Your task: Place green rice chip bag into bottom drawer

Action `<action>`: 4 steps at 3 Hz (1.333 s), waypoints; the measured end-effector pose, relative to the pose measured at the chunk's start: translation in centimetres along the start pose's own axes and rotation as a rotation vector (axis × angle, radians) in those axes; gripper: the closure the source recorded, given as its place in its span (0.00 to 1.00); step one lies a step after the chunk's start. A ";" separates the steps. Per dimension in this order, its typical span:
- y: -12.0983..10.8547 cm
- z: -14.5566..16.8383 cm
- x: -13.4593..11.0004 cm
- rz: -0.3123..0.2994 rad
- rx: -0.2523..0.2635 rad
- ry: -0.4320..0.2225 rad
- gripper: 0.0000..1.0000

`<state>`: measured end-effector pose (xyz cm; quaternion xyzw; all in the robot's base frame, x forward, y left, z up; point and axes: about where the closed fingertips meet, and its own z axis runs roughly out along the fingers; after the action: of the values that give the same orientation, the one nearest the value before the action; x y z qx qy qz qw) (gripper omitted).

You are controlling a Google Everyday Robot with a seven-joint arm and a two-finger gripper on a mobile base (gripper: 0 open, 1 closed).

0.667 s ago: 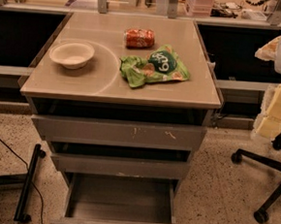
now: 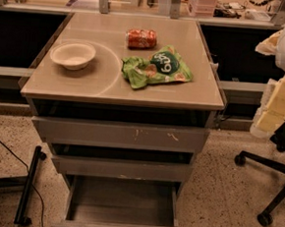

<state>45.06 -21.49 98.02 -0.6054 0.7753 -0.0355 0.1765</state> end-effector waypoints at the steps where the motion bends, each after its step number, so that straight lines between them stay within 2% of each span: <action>1: -4.1 0.9 -1.4 -0.023 0.035 -0.106 0.00; 2: -9.2 2.1 -4.1 -0.067 0.072 -0.238 0.00; 3: -12.1 3.3 -5.8 -0.094 0.088 -0.278 0.00; 4: -12.3 3.3 -6.0 -0.095 0.090 -0.281 0.00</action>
Offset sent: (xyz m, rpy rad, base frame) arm 0.1704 0.0325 0.0272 0.3145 -0.2368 0.1926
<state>58.76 -18.55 99.58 -0.6317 0.7111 0.0067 0.3085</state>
